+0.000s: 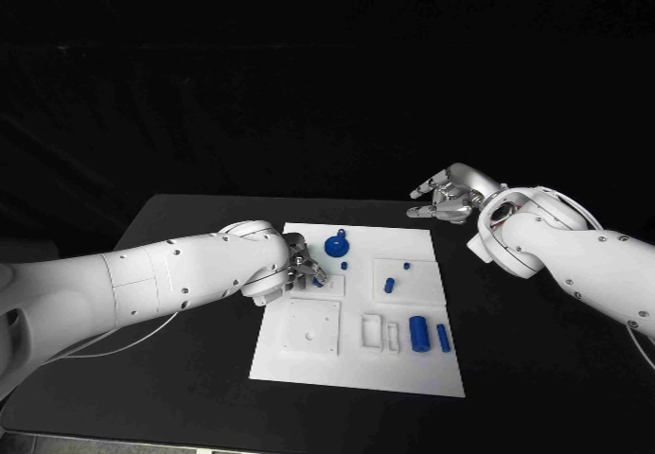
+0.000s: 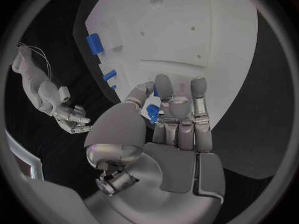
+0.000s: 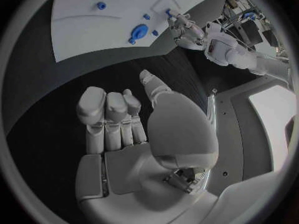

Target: Assemble the parts on the task board

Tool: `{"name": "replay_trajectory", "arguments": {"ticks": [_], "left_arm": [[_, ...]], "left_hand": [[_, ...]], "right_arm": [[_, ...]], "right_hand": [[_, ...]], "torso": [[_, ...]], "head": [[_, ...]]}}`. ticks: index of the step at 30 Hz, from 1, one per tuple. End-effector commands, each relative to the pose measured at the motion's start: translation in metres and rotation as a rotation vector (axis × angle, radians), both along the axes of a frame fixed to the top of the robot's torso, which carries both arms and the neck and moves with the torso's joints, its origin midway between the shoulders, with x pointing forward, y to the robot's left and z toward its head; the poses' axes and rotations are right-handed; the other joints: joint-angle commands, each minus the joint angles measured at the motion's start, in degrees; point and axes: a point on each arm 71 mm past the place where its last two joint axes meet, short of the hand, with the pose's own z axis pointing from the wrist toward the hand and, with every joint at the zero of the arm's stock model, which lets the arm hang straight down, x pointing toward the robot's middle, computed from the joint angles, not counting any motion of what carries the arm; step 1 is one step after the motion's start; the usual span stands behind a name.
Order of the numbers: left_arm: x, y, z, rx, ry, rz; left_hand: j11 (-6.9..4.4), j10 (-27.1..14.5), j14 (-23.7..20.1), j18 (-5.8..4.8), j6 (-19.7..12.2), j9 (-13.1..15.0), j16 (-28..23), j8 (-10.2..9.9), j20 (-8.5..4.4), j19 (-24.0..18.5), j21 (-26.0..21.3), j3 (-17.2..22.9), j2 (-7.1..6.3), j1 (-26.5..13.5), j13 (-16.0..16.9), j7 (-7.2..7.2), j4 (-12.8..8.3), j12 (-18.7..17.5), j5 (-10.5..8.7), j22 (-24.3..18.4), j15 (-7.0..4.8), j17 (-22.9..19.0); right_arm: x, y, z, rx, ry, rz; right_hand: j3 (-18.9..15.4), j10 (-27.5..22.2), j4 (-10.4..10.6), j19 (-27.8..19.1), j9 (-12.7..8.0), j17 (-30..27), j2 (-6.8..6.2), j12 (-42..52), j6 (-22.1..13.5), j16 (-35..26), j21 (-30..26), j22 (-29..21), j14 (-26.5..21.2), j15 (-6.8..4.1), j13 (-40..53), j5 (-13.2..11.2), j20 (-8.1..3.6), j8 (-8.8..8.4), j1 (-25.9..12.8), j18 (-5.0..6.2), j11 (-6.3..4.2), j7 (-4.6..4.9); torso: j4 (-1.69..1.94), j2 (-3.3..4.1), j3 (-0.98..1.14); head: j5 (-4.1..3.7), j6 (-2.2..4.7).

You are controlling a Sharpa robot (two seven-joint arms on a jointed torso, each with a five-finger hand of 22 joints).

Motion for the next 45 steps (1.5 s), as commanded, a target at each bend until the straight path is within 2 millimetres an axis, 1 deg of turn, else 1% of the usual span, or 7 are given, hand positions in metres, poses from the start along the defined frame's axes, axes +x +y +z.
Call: {"name": "replay_trajectory", "arguments": {"ticks": [1, 8, 16, 27, 31, 38, 45], "left_arm": [[-0.0035, 0.0004, -0.0061, 0.035, 0.033, -0.019], [-0.0036, 0.0014, -0.0063, 0.041, 0.035, -0.02], [-0.0034, 0.0028, -0.0063, 0.047, 0.033, -0.018], [-0.0034, 0.0032, -0.0067, 0.056, 0.039, -0.024], [-0.0035, 0.0028, -0.0068, 0.057, 0.042, -0.027], [-0.0033, 0.0023, -0.0071, 0.06, 0.046, -0.031], [-0.0031, 0.0017, -0.0074, 0.062, 0.05, -0.037]], "left_hand": [[-0.77, 2.6, 0.2, -0.63, 9.2, 22.5, 0.4, 0.4, 0.0, 0.4, 0.0, 1.9, 0.81, 0.0, 0.1, -5.76, -2.3, 0.2, -0.17, 1.1, -0.32, 0.1], [-0.81, 2.6, 0.3, -0.56, 9.4, 23.3, 1.0, 0.4, 0.08, 0.3, 0.2, 1.9, 0.96, 0.0, 0.3, -5.84, -2.3, 0.8, -0.35, 1.1, -0.29, 0.9], [-0.86, 2.6, 0.4, -0.49, 9.6, 23.9, 1.4, 0.4, 0.15, 0.3, 0.4, 1.8, 1.07, 0.0, 0.4, -5.92, -2.3, 1.2, -0.4, 1.1, -0.28, 1.6], [-0.96, 2.6, 0.6, -0.25, 10.1, 25.4, 2.5, 0.5, 0.4, 0.1, 0.9, 1.9, 1.52, -0.3, 0.8, -6.11, -2.2, 2.3, -0.6, 1.1, -0.2, 3.2], [-0.98, 2.6, 0.7, -0.2, 10.3, 25.6, 2.7, 0.5, 0.47, 0.1, 1.0, 1.9, 1.77, -0.4, 0.8, -6.16, -2.1, 2.5, -0.7, 1.1, -0.16, 3.5], [-1.02, 2.6, 0.8, -0.01, 10.6, 26.4, 3.2, 0.5, 0.7, 0.0, 1.2, 2.1, 2.44, -0.8, 1.1, -6.28, -1.8, 3.1, -1.21, 1.1, -0.09, 4.4], [-1.09, 2.6, 1.0, 0.18, 11.3, 27.3, 4.0, 0.5, 0.97, 0.0, 1.6, 1.8, 3.24, -1.4, 1.4, -6.48, -1.1, 4.0, -2.47, 1.1, -0.01, 5.7]], "right_arm": [[0.0, 0.0012, -0.0004, -0.006, 0.008, 0.011], [0.0001, 0.0008, -0.0006, -0.007, 0.009, 0.01], [0.0004, 0.0003, -0.0008, -0.007, 0.009, 0.009], [0.0007, -0.0001, -0.0011, -0.008, 0.01, 0.007], [0.0008, -0.0002, -0.0012, -0.008, 0.011, 0.007], [0.0008, -0.0005, -0.0013, -0.008, 0.011, 0.006], [0.0009, -0.0008, -0.0015, -0.009, 0.012, 0.006]], "right_hand": [[0.1, -0.4, 0.0, 2.0, -0.1, 0.0, 0.05, 0.0, 0.4, -0.3, -0.2, 6.7, -0.1, 0.17, -0.1, 0.3, 0.25, -0.26, -0.7, 0.69, 0.11, -0.06], [0.1, -0.3, 0.0, 2.0, -0.1, 0.0, 0.07, 0.1, 0.4, -0.4, -0.3, 6.7, -0.1, 0.17, -0.1, 0.4, 0.25, -0.27, -0.7, 0.69, 0.12, -0.07], [0.1, -0.3, 0.0, 2.0, -0.1, 0.0, 0.07, 0.1, 0.4, -0.4, -0.3, 6.7, -0.1, 0.17, -0.1, 0.4, 0.25, -0.27, -0.7, 0.69, 0.12, -0.07], [0.2, -0.4, -0.1, 2.0, -0.1, 0.0, 0.08, 0.0, 0.4, -0.4, -0.3, 6.6, -0.1, 0.16, -0.1, 0.5, 0.24, -0.27, -0.7, 0.69, 0.11, -0.07], [0.2, -0.4, -0.1, 2.0, -0.1, 0.0, 0.08, 0.0, 0.4, -0.4, -0.3, 6.6, -0.1, 0.16, -0.1, 0.5, 0.24, -0.27, -0.7, 0.69, 0.11, -0.07], [0.3, -0.3, -0.1, 2.0, -0.1, 0.0, 0.1, 0.1, 0.5, -0.4, -0.3, 6.7, -0.1, 0.16, -0.1, 0.7, 0.24, -0.26, -0.7, 0.69, 0.09, -0.08], [0.4, -0.3, -0.2, 2.0, -0.1, 0.0, 0.1, 0.1, 0.5, -0.4, -0.3, 6.7, -0.1, 0.15, -0.1, 0.7, 0.23, -0.26, -0.7, 0.68, 0.08, -0.1]], "torso": [[-0.04, 0.01, 0.0], [-0.04, 0.01, -0.02], [0.0, -0.01, -0.04], [0.0, 0.01, -0.03], [-0.02, 0.01, -0.02], [-0.04, -0.02, 0.01], [-0.03, 0.0, 0.01]], "head": [[0.04, 0.0], [0.03, -0.14], [0.02, -0.12], [0.01, -0.17], [0.03, -0.29], [0.05, -0.26], [0.05, -0.19]]}}
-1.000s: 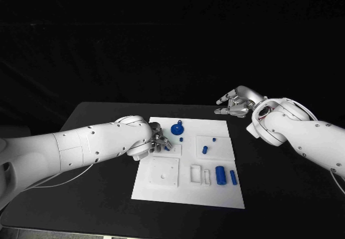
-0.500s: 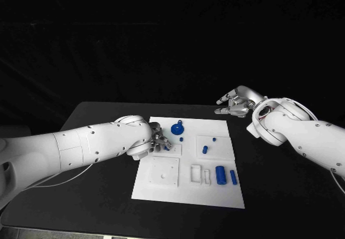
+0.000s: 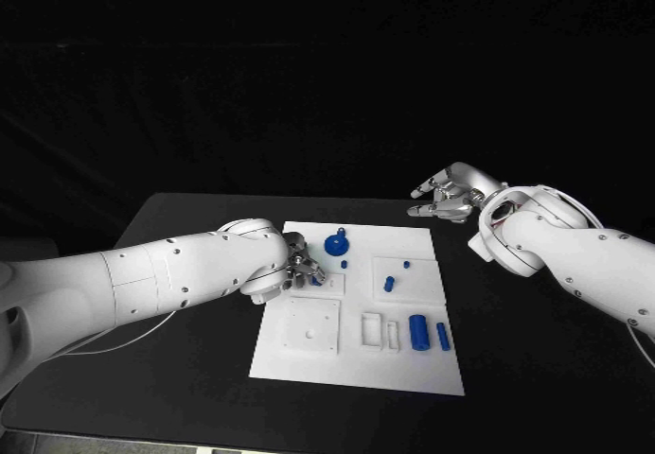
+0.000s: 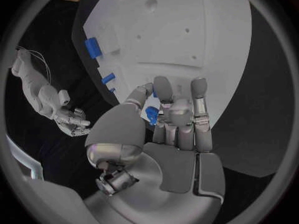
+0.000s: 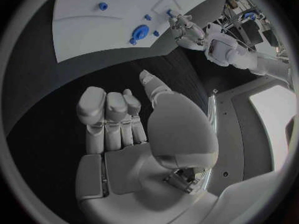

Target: Assemble the parts on the task board

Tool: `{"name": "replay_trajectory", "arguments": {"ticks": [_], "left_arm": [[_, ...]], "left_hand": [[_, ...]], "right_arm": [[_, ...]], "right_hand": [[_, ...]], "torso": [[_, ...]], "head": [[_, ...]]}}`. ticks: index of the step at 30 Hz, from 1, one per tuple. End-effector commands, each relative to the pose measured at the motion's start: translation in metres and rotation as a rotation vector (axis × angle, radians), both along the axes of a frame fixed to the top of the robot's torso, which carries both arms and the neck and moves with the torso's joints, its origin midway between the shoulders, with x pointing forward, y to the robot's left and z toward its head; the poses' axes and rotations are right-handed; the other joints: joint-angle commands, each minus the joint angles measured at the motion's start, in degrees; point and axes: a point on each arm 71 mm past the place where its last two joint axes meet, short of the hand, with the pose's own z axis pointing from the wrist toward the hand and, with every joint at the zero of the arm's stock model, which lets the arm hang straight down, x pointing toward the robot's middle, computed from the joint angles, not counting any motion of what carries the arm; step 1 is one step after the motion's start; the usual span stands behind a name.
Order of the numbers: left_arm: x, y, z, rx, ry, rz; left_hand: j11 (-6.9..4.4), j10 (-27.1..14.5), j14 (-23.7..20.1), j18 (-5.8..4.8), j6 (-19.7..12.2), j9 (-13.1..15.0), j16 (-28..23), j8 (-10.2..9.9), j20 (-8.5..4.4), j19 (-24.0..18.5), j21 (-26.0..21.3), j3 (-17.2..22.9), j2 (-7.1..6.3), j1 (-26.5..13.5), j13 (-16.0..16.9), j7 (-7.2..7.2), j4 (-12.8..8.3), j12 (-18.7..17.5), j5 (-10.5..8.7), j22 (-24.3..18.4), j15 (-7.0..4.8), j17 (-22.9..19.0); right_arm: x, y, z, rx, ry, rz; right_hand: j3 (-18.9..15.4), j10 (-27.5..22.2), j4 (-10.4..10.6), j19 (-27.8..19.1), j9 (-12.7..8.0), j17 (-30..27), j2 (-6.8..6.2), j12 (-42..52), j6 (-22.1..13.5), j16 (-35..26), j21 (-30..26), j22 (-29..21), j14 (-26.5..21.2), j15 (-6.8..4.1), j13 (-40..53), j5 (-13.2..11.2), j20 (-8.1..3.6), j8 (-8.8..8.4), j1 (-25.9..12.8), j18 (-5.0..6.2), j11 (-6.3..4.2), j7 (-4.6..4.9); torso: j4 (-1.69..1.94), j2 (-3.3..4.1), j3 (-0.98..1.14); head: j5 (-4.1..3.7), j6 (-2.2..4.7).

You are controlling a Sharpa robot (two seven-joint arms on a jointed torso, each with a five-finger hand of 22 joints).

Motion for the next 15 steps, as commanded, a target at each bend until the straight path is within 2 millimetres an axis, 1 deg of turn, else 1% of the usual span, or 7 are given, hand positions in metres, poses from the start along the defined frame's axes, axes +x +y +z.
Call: {"name": "replay_trajectory", "arguments": {"ticks": [1, 7, 11, 15], "left_arm": [[-0.0034, 0.0005, -0.0068, 0.032, 0.042, -0.016], [-0.003, -0.001, -0.007, 0.033, 0.044, -0.021], [-0.0023, -0.0017, -0.0069, 0.035, 0.043, -0.022], [-0.0007, -0.0021, -0.0068, 0.039, 0.039, -0.02]], "left_hand": [[-1.12, 2.5, 0.5, 0.21, 11.3, 20.3, 0.3, 0.2, 0.58, 0.0, 0.3, 1.6, 1.28, 0.6, 0.2, -6.51, -1.1, 0.6, -0.51, 1.1, -0.08, 0.2], [-1.14, 2.5, 0.5, 0.28, 11.5, 20.8, 0.6, 0.2, 0.68, -0.1, 0.4, 1.4, 1.55, 0.7, 0.3, -6.58, -0.7, 0.9, -1.5, 1.1, -0.06, 0.6], [-1.16, 2.5, 0.5, 0.36, 11.5, 21.0, 0.7, 0.1, 0.73, -0.1, 0.5, 1.3, 1.6, 0.9, 0.3, -6.59, -0.7, 1.0, -1.77, 1.1, -0.06, 0.8], [-1.15, 2.5, 0.5, 0.43, 11.5, 21.2, 0.7, 0.1, 0.79, -0.1, 0.5, 1.2, 1.62, 1.1, 0.3, -6.59, -0.6, 1.0, -1.98, 1.1, -0.05, 0.8]], "right_arm": [[-0.0001, 0.0008, -0.0003, -0.006, 0.007, 0.009], [0.0001, 0.0006, -0.0006, -0.007, 0.009, 0.009], [0.0002, 0.0006, -0.0008, -0.007, 0.01, 0.009], [0.0004, 0.001, -0.0011, -0.007, 0.011, 0.01]], "right_hand": [[0.2, -0.3, 0.0, 2.0, -0.1, 0.0, -0.12, 0.1, 0.4, -0.2, -0.3, 6.7, -0.1, 0.15, 0.0, 0.2, 0.23, -0.26, -0.4, 0.68, 0.07, 0.1], [0.4, -0.3, -0.1, 2.0, -0.1, 0.1, -0.13, 0.1, 0.4, -0.2, -0.3, 6.7, -0.1, 0.14, 0.0, 0.3, 0.22, -0.27, -0.5, 0.68, 0.06, 0.1], [0.4, -0.3, -0.1, 2.0, -0.1, 0.1, -0.13, 0.1, 0.4, -0.2, -0.3, 6.7, -0.1, 0.14, 0.0, 0.3, 0.22, -0.27, -0.5, 0.68, 0.06, 0.1], [0.4, -0.3, -0.1, 2.0, -0.1, 0.1, -0.13, 0.1, 0.4, -0.2, -0.3, 6.7, -0.1, 0.14, 0.0, 0.3, 0.22, -0.27, -0.5, 0.68, 0.06, 0.1]], "torso": [[-0.01, 0.0, 0.01], [-0.03, 0.03, 0.03], [0.03, 0.04, 0.03], [0.0, 0.0, 0.05]], "head": [[0.01, 0.08], [-0.03, 0.05], [-0.03, 0.08], [-0.03, 0.05]]}}
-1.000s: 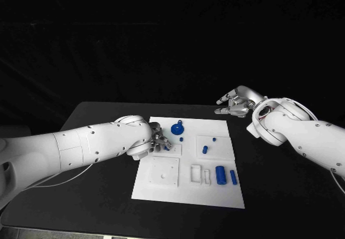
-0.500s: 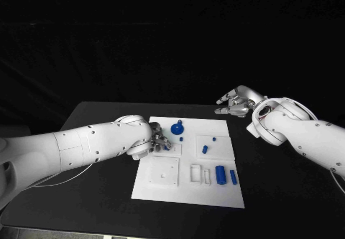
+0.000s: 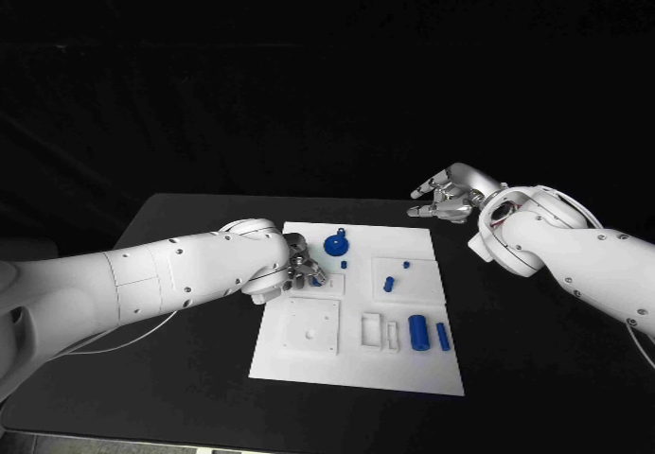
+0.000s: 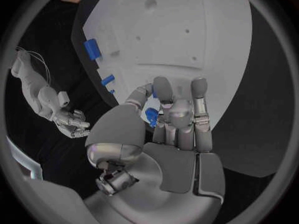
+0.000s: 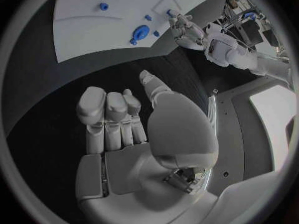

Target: Assemble the parts on the task board

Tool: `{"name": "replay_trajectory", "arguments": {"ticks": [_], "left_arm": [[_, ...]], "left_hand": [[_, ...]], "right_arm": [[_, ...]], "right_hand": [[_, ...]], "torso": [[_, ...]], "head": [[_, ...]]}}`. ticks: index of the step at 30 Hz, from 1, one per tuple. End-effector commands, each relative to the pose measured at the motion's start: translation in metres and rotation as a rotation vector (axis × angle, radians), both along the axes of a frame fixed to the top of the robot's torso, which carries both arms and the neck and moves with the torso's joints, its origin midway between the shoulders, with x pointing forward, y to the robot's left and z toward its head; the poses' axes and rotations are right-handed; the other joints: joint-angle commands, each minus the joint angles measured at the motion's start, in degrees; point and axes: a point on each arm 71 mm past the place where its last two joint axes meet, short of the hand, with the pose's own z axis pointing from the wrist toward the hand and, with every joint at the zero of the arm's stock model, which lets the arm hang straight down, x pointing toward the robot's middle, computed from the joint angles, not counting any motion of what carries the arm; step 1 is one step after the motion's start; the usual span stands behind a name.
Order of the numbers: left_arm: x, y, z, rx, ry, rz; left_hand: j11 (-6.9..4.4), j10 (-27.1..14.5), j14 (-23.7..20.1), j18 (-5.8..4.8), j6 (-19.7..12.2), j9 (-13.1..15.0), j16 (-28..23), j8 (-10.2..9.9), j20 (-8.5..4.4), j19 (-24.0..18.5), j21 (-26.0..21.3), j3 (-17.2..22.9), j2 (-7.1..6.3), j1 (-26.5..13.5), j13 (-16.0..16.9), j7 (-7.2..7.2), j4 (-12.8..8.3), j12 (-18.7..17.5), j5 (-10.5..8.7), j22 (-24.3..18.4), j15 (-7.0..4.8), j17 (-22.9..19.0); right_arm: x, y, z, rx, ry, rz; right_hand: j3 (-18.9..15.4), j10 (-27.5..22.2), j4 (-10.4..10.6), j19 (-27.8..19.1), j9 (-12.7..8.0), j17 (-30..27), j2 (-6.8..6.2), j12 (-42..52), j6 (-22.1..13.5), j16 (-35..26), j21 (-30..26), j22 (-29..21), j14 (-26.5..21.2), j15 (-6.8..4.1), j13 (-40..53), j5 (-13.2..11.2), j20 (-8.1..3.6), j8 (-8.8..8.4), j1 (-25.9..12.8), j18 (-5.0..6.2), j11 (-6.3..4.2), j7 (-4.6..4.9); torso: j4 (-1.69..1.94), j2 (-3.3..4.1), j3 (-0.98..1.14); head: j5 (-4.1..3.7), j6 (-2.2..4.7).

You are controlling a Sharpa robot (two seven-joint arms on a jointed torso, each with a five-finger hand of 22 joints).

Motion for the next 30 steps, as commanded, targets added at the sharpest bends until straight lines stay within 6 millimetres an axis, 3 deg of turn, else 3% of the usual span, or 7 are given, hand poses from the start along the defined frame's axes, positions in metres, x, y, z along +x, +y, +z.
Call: {"name": "replay_trajectory", "arguments": {"ticks": [1, 20, 23, 30], "left_arm": [[-0.0017, 0.0002, -0.0055, 0.03, 0.03, -0.012], [0.002, -0.0054, -0.0063, 0.06, 0.044, -0.037], [0.0023, -0.006, -0.0067, 0.066, 0.05, -0.041], [0.0023, -0.0078, -0.0072, 0.073, 0.06, -0.053]], "left_hand": [[-1.15, 2.5, 0.2, 0.42, 11.5, 14.6, 0.2, 0.2, 0.38, -0.1, 0.2, 1.0, 1.47, 1.3, 0.0, -6.58, -0.8, 0.2, -0.22, 1.1, 0.0, 0.0], [-1.12, 2.5, 0.1, 0.53, 11.4, 14.9, 0.2, 0.1, 0.51, -0.2, 0.3, 0.5, 1.07, 2.0, 0.0, -6.55, -0.8, 0.2, -0.91, 1.1, 0.05, 0.0], [-1.08, 2.5, -0.1, 0.54, 11.4, 14.7, -0.2, 0.0, 0.63, -0.3, 0.1, -0.8, 0.59, 2.3, -0.1, -6.57, -0.4, -0.1, -4.35, 1.0, 0.1, -0.6], [-1.05, 2.5, -0.2, 0.53, 11.2, 14.4, -0.4, 0.0, 0.74, -0.3, -0.2, -2.8, -0.3, 3.4, -0.2, -6.57, 0.6, -0.2, -6.05, 1.1, 0.14, -0.9]], "right_arm": [[0.0, 0.0013, -0.0006, -0.006, 0.008, 0.011], [0.0006, 0.002, -0.0016, -0.009, 0.015, 0.013], [0.0007, 0.0023, -0.0017, -0.009, 0.016, 0.014], [0.0008, 0.0026, -0.0019, -0.009, 0.017, 0.015]], "right_hand": [[0.4, -0.3, -0.1, 2.0, -0.1, 0.1, -0.13, 0.1, 0.4, -0.2, -0.3, 6.6, -0.1, 0.14, 0.0, 0.3, 0.22, -0.27, -0.5, 0.68, 0.06, 0.1], [0.6, -0.4, -0.2, 2.0, -0.1, 0.1, -0.16, 0.1, 0.4, -0.2, -0.3, 6.6, -0.1, 0.14, 0.0, 0.4, 0.22, -0.28, -0.5, 0.67, 0.06, 0.11], [0.6, -0.4, -0.2, 2.0, -0.1, 0.1, -0.16, 0.1, 0.4, -0.2, -0.3, 6.6, -0.1, 0.14, 0.0, 0.4, 0.22, -0.28, -0.5, 0.67, 0.06, 0.11], [0.6, -0.4, -0.2, 2.0, -0.1, 0.1, -0.16, 0.1, 0.4, -0.2, -0.3, 6.6, -0.1, 0.14, 0.0, 0.4, 0.22, -0.28, -0.5, 0.67, 0.06, 0.11]], "torso": [[0.01, -0.01, 0.01], [0.01, -0.01, 0.03], [0.02, -0.04, 0.04], [0.03, -0.05, -0.01]], "head": [[0.0, -0.01], [-0.36, -0.07], [-0.39, -0.15], [-0.43, -0.16]]}}
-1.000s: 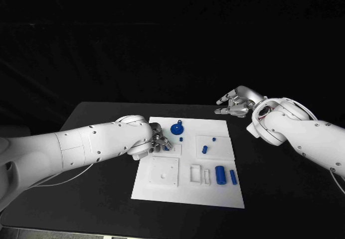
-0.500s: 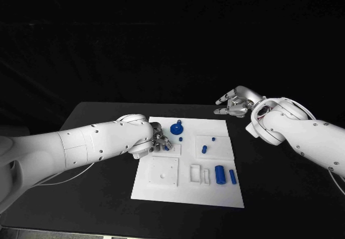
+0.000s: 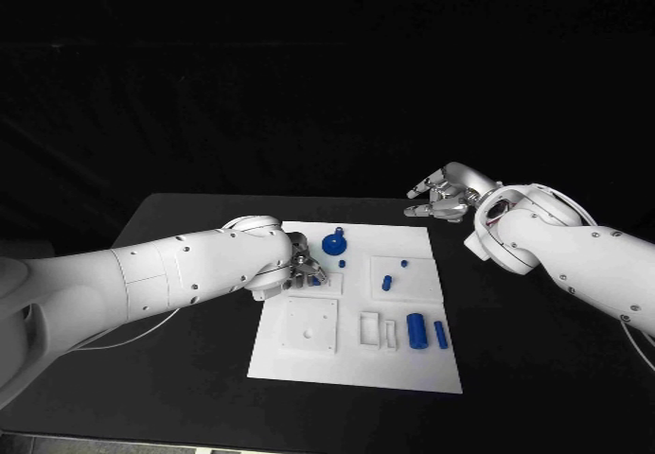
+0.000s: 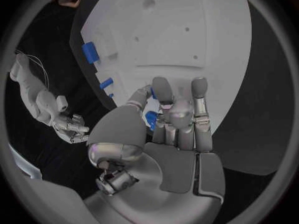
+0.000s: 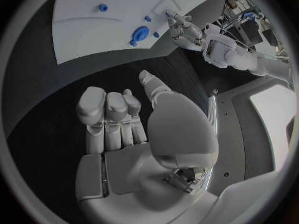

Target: Assemble the parts on the task board

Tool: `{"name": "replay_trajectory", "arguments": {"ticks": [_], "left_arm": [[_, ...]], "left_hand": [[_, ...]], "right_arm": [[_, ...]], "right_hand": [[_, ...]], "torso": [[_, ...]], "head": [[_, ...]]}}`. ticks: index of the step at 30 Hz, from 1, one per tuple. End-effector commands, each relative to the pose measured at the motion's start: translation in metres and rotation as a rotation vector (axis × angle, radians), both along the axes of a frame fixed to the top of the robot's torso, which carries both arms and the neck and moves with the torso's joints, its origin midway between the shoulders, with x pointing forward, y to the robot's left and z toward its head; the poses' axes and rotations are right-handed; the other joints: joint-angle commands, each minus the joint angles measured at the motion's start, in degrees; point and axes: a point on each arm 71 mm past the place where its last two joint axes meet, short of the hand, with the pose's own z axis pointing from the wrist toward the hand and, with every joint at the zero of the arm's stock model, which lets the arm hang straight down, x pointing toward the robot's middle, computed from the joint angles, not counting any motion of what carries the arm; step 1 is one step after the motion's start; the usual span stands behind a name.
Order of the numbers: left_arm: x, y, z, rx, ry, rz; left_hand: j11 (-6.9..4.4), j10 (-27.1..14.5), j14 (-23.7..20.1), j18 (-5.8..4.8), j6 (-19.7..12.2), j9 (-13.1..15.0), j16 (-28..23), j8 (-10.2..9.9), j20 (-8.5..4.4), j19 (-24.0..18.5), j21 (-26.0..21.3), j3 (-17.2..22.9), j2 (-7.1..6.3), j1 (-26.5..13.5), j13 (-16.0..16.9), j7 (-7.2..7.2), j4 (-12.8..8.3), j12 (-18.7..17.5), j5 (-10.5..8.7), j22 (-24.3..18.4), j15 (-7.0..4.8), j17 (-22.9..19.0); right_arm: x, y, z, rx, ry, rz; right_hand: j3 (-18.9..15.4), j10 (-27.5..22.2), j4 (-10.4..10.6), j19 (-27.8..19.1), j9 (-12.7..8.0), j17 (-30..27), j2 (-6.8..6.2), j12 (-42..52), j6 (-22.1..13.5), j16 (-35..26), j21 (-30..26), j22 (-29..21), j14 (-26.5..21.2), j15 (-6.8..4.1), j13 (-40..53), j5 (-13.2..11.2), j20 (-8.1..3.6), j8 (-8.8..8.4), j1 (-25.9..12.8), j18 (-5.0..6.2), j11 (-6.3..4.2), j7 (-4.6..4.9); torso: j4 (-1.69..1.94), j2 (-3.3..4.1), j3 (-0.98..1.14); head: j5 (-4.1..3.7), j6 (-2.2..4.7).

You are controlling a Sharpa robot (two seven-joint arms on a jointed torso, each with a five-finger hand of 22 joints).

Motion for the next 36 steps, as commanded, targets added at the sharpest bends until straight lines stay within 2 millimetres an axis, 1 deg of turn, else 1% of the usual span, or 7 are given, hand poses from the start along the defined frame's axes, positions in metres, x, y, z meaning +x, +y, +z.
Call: {"name": "replay_trajectory", "arguments": {"ticks": [1, 8, 19, 21, 26, 30, 36], "left_arm": [[-0.003, 0.0, -0.006, 0.035, 0.039, -0.022], [-0.003, -0.002, -0.006, 0.036, 0.032, -0.025], [0.0, 0.003, -0.004, 0.035, 0.001, -0.005], [0.0, 0.005, -0.004, 0.033, -0.005, 0.0], [0.001, 0.009, -0.003, 0.028, -0.014, 0.007], [0.0, 0.01, -0.003, 0.021, -0.021, 0.012], [0.0, 0.013, -0.001, 0.007, -0.026, 0.019]], "left_hand": [[-1.83, 0.8, -0.4, 0.53, 9.2, -0.2, -0.3, -0.2, 0.34, 0.1, -0.2, -0.3, 0.73, 1.7, -0.1, -6.74, 0.0, -0.2, -0.45, 1.1, -0.04, -0.1], [-1.85, 0.9, -0.4, 0.53, 9.2, -0.3, -0.4, -0.2, 0.38, 0.2, -0.4, -1.6, -0.02, 1.8, -0.1, -6.81, 1.2, -0.2, -1.75, 1.1, -0.04, -0.3], [-1.85, 0.9, -0.7, 0.34, 9.3, -0.3, -1.0, -0.1, 0.3, 0.3, -0.8, -6.3, -2.65, 1.6, -0.4, -6.94, 7.1, -0.7, -10.67, 1.0, -0.04, -1.6], [-1.84, 0.9, -0.7, 0.3, 9.5, -0.3, -1.1, -0.1, 0.3, 0.3, -0.9, -6.9, -4.31, 1.2, -0.5, -6.98, 9.1, -0.7, -13.67, 1.0, -0.05, -1.7], [-1.77, 0.9, -0.9, 0.17, 10.3, -0.5, -1.4, -0.2, 0.23, 0.3, -1.3, -3.0, -12.23, 3.5, -0.7, -6.88, 20.9, -1.0, -18.42, 1.1, -0.03, -2.5], [-1.73, 0.9, -1.0, 0.12, 10.4, -0.7, -1.6, -0.2, 0.21, 0.3, -1.4, -3.9, -14.11, 3.9, -0.9, -6.74, 25.0, -1.1, -20.62, 1.1, -0.03, -2.9], [-1.69, 0.9, -1.1, 0.12, 10.4, -0.9, -1.8, -0.3, 0.22, 0.3, -1.6, -4.4, -14.91, 2.9, -1.0, -6.7, 25.4, -1.3, -23.12, 1.1, -0.02, -3.3]], "right_arm": [[0.0, 0.001, 0.0, -0.006, 0.007, 0.011], [0.0, 0.002, -0.001, -0.005, 0.007, 0.011], [0.0, 0.001, 0.0, -0.004, 0.006, 0.008], [0.0, 0.001, -0.001, -0.004, 0.005, 0.008], [0.0, 0.0, -0.001, -0.003, 0.005, 0.006], [0.001, -0.001, -0.001, -0.002, 0.004, 0.003], [0.002, -0.002, -0.002, -0.002, 0.005, -0.002]], "right_hand": [[0.3, -0.4, 0.0, 2.0, -0.1, 0.1, -0.15, 0.1, 0.4, -0.2, -0.3, 6.6, -0.1, 0.14, 0.0, 0.1, 0.22, -0.28, -0.5, 0.67, 0.06, 0.1], [0.4, -0.4, 0.0, 2.0, -0.1, 0.1, -0.11, 0.1, 0.4, -0.3, -0.3, 6.6, -0.1, 0.14, -0.1, 0.1, 0.22, -0.26, -0.6, 0.66, 0.06, 0.11], [0.3, -0.5, 0.1, 1.9, -0.1, 0.0, -0.15, -0.1, 0.3, -0.4, -0.5, 6.6, -0.1, 0.15, -0.2, 0.1, 0.23, -0.27, -0.8, 0.68, 0.08, 0.12], [0.2, -0.5, 0.2, 1.9, -0.1, 0.0, -0.16, -0.1, 0.3, -0.3, -0.5, 6.6, -0.1, 0.15, -0.2, 0.2, 0.23, -0.27, -0.8, 0.68, 0.09, 0.12], [0.2, -0.5, 0.2, 1.9, -0.1, 0.0, -0.16, -0.1, 0.3, -0.3, -0.5, 6.6, -0.1, 0.15, -0.2, 0.2, 0.23, -0.27, -0.8, 0.68, 0.09, 0.12], [0.2, -0.5, 0.2, 1.9, -0.1, 0.0, -0.16, -0.1, 0.3, -0.3, -0.5, 6.6, -0.1, 0.15, -0.2, 0.2, 0.23, -0.27, -0.8, 0.68, 0.09, 0.12], [-0.1, -0.5, 0.3, 1.9, -0.1, 0.0, -0.15, -0.1, 0.2, -0.4, -0.6, 6.6, -0.1, 0.16, -0.2, 0.2, 0.24, -0.27, -0.9, 0.7, 0.09, 0.13]], "torso": [[0.01, -0.02, -0.02], [-0.03, 0.01, -0.03], [0.01, 0.02, -0.1], [0.02, 0.03, -0.12], [-0.01, 0.01, -0.15], [-0.01, 0.03, -0.18], [-0.02, 0.02, -0.12]], "head": [[0.0, 0.02], [-0.14, 0.09], [-0.26, 0.16], [-0.3, 0.24], [-0.38, 0.29], [-0.45, 0.35], [-0.46, 0.44]]}}
